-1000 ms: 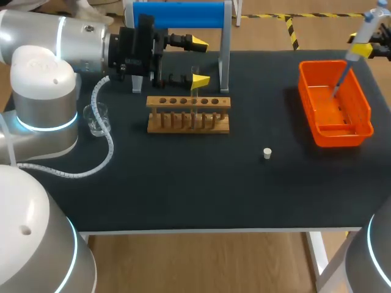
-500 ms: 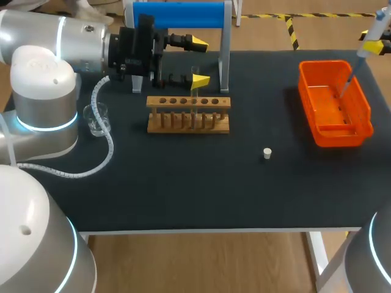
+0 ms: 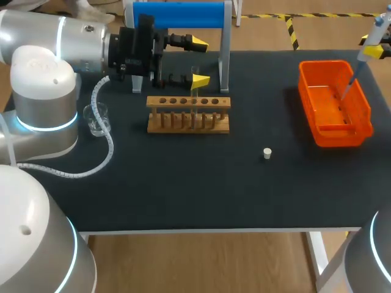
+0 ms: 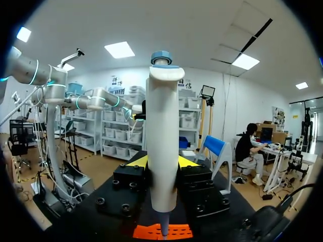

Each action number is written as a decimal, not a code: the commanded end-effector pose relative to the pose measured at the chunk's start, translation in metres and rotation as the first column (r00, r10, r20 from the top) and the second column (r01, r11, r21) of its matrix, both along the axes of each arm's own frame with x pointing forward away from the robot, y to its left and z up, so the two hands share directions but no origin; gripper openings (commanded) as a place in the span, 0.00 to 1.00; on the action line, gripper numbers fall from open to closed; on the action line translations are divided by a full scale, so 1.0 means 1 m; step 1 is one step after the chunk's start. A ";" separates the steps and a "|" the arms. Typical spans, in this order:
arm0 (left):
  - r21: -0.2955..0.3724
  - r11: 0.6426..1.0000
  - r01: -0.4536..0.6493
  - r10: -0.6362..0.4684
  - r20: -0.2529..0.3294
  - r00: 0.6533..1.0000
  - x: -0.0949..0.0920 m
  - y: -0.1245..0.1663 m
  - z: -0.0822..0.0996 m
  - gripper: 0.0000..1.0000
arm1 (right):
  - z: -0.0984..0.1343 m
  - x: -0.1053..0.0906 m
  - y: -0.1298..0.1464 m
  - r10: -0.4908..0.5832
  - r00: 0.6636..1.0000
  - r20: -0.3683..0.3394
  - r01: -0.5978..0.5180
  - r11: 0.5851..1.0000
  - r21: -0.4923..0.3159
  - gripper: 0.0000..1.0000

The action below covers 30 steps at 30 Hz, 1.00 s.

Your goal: Invert the test tube, pick up the pipette, mount the tip to pipette, aspirate from beaker and dispense into the tube, eject the tip, return the pipette, and cap with the stopper.

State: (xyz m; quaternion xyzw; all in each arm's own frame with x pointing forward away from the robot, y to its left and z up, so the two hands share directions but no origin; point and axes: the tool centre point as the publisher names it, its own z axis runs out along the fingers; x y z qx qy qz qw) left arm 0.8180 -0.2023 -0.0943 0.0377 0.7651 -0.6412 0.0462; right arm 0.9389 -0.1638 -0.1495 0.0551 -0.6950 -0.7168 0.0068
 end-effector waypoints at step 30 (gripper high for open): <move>-0.005 1.000 -0.001 0.001 0.003 1.000 -0.001 0.001 -0.001 1.00 | -0.015 -0.002 -0.006 0.113 0.993 -0.039 -0.113 0.993 -0.015 0.00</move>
